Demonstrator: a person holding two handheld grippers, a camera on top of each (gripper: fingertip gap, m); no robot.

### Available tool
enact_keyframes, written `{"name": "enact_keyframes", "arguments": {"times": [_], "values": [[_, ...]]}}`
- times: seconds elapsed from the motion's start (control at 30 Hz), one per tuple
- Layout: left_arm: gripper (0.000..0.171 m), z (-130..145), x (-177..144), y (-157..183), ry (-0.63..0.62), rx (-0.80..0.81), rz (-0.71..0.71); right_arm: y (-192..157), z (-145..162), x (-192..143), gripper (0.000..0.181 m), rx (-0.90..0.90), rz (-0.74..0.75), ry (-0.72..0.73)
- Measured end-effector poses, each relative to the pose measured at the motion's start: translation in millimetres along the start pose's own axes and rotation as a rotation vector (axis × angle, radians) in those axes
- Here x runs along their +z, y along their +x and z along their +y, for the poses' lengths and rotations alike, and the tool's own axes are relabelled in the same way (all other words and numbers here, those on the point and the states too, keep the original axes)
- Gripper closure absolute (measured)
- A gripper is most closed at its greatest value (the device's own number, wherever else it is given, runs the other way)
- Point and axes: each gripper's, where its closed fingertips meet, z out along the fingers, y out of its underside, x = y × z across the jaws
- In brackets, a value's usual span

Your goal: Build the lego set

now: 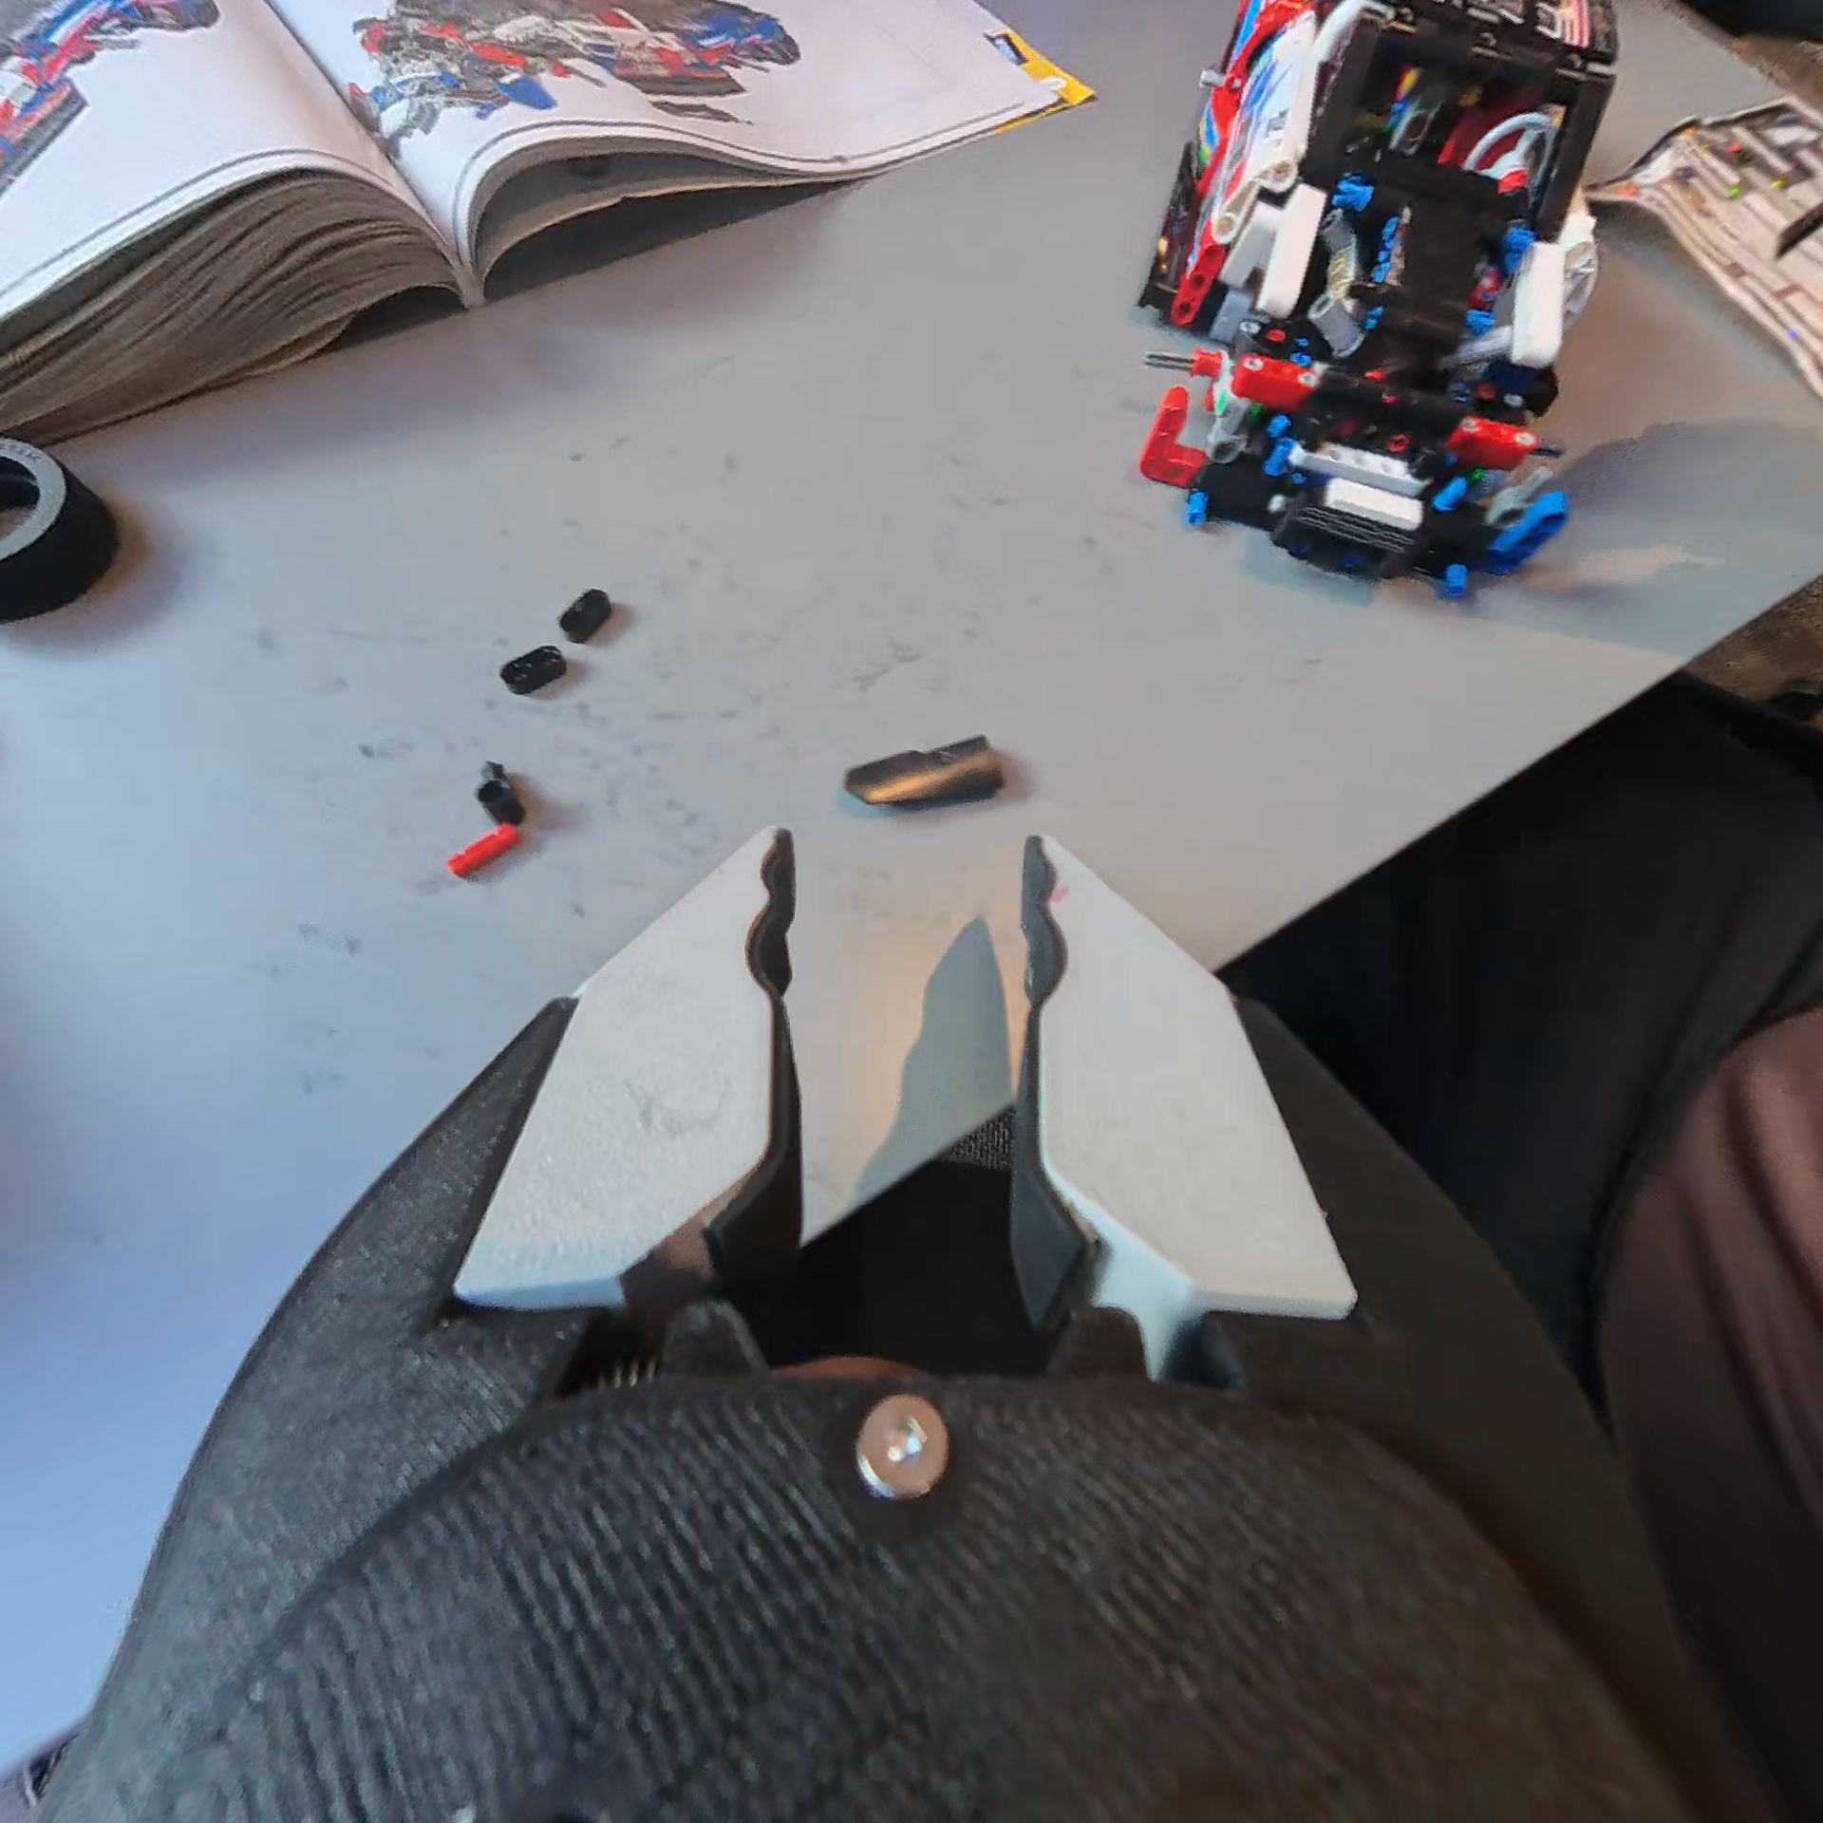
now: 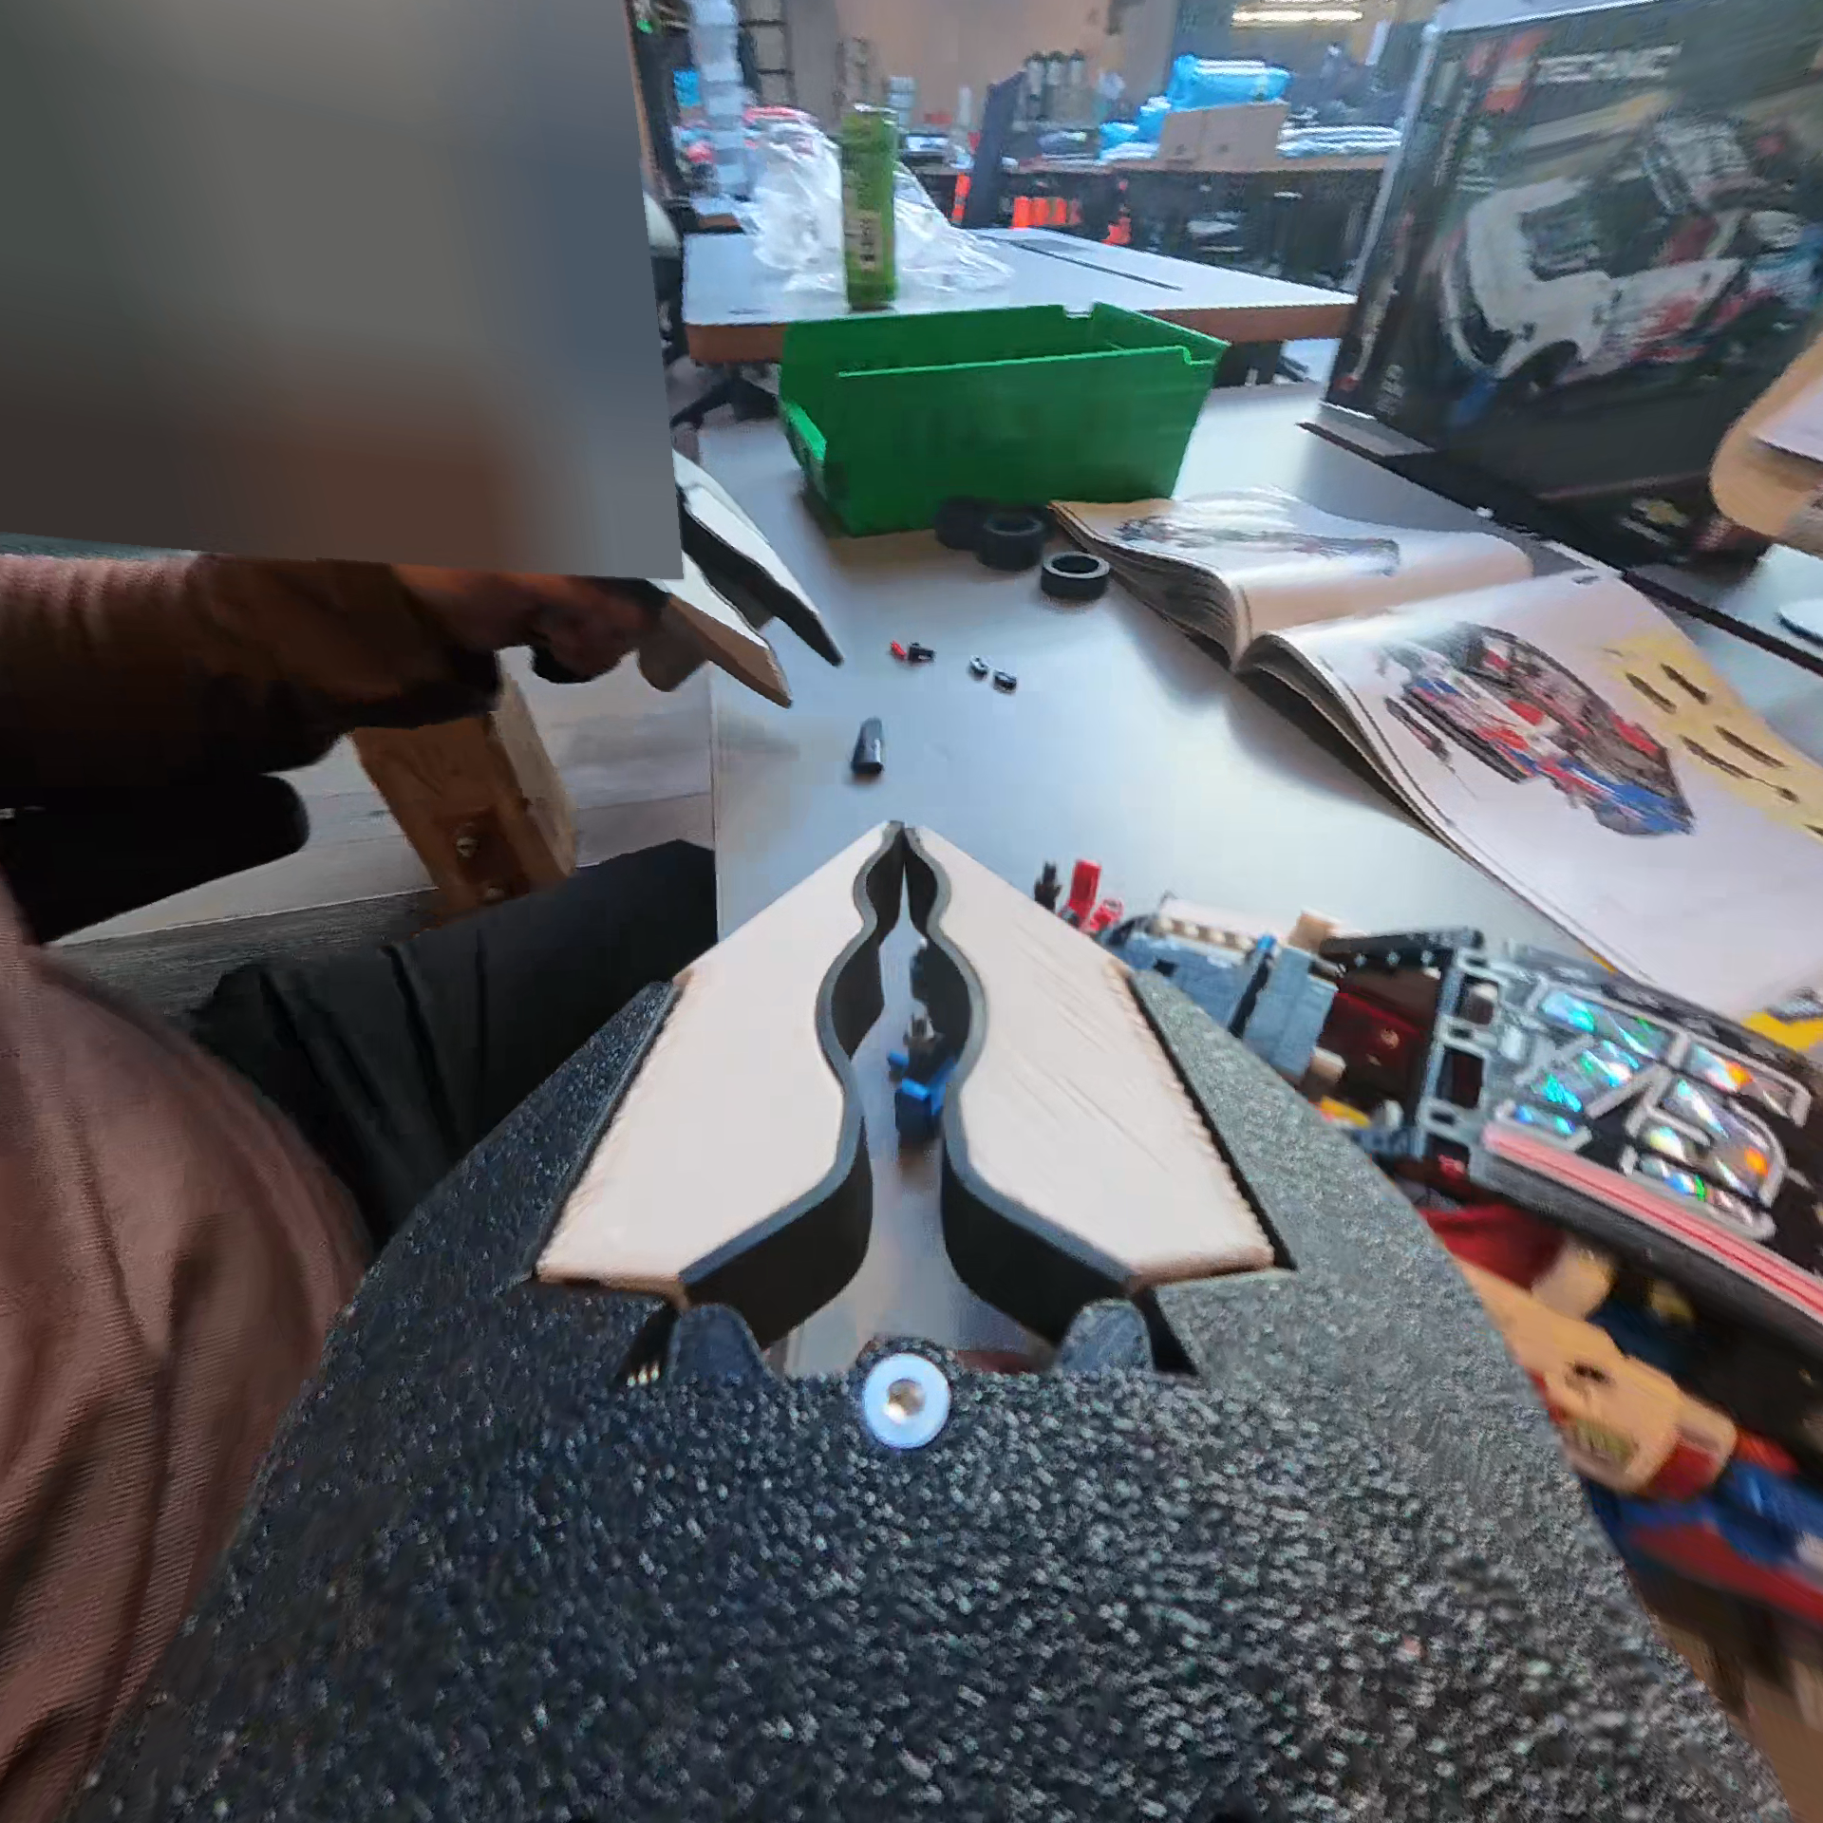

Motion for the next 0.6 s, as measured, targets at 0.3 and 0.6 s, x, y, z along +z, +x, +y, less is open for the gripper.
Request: {"name": "enact_keyframes", "arguments": {"times": [0.3,0.6], "values": [[0.128,-39,27,-58,0.103,0.289,0.112,47,-32,38,0.181,-0.065,-0.056,-0.025],[0.137,-59,12,-67,0.266,0.254,0.185,72,-46,45,0.181,-0.017,0.073,0.018]]}}
